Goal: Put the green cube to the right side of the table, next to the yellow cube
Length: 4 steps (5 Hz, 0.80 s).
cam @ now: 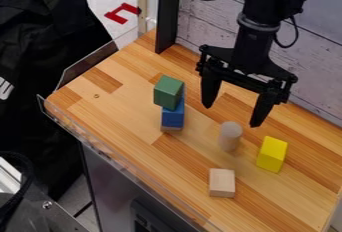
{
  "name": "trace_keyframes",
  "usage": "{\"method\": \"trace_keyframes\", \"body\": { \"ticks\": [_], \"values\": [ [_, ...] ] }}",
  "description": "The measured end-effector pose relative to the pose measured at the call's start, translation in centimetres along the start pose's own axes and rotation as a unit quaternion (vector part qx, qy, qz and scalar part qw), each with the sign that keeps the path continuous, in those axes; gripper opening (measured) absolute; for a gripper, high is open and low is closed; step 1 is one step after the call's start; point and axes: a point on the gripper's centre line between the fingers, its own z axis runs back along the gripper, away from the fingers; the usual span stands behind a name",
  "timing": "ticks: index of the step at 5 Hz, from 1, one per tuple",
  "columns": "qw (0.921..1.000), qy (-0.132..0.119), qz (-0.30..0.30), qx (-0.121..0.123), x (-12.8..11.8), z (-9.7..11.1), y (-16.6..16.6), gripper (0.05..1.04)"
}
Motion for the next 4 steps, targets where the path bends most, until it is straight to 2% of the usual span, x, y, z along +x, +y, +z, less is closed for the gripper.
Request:
{"method": "trace_keyframes", "body": {
  "ticks": [1, 2, 3, 4],
  "values": [
    [0.9999, 0.016, 0.001, 0.006, -0.3, -0.9, 0.2, 0.999],
    [1.0000, 0.003, 0.003, 0.003, 0.7, -0.3, 1.0, 0.999],
    [0.9995, -0.027, 0.014, 0.006, 1.6, 1.5, 2.5, 0.999],
    [0.9990, -0.036, 0.023, 0.009, 1.7, 2.0, 3.7, 0.999]
  ]
}}
